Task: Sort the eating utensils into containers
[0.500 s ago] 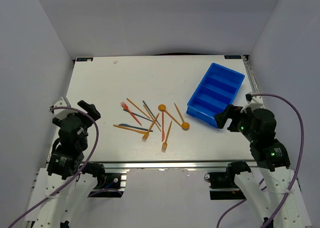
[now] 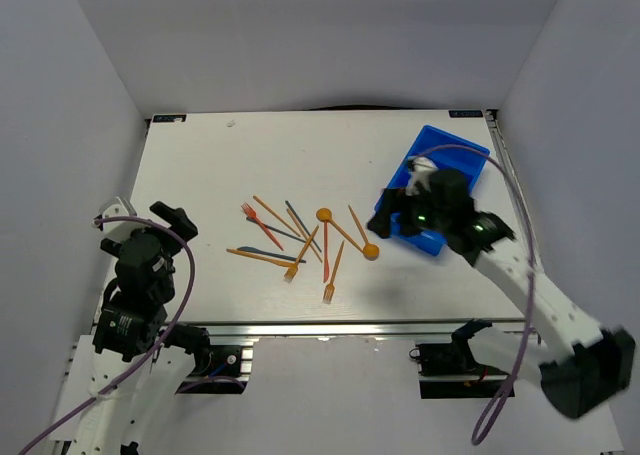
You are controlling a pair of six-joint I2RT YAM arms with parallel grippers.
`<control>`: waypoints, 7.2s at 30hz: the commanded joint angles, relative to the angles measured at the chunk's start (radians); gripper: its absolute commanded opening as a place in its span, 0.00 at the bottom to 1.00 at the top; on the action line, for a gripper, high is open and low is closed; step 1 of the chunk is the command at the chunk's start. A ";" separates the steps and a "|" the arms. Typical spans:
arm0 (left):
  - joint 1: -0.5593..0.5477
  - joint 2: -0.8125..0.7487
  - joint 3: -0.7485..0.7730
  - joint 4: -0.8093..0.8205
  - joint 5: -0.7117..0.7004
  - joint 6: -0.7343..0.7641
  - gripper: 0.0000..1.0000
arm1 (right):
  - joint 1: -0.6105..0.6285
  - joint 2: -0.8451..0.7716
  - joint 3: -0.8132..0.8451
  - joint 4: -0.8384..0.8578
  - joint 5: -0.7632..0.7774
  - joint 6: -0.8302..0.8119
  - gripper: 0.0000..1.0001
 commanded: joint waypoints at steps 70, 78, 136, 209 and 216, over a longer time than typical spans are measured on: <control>0.000 0.108 -0.005 -0.005 0.015 0.000 0.98 | -0.080 0.458 0.005 0.379 0.217 -0.896 0.00; 0.000 0.104 -0.006 -0.007 0.009 0.000 0.98 | -0.082 0.421 0.007 0.310 0.199 -0.919 0.00; 0.000 0.119 -0.006 -0.011 -0.002 -0.006 0.98 | 0.303 0.798 0.197 0.149 0.542 -0.155 0.44; -0.002 0.153 -0.003 -0.010 0.010 -0.001 0.98 | 0.192 0.295 0.231 0.172 0.578 -0.283 0.89; 0.000 0.151 -0.003 -0.017 -0.010 -0.009 0.98 | 0.359 0.333 0.115 0.216 0.619 0.037 0.89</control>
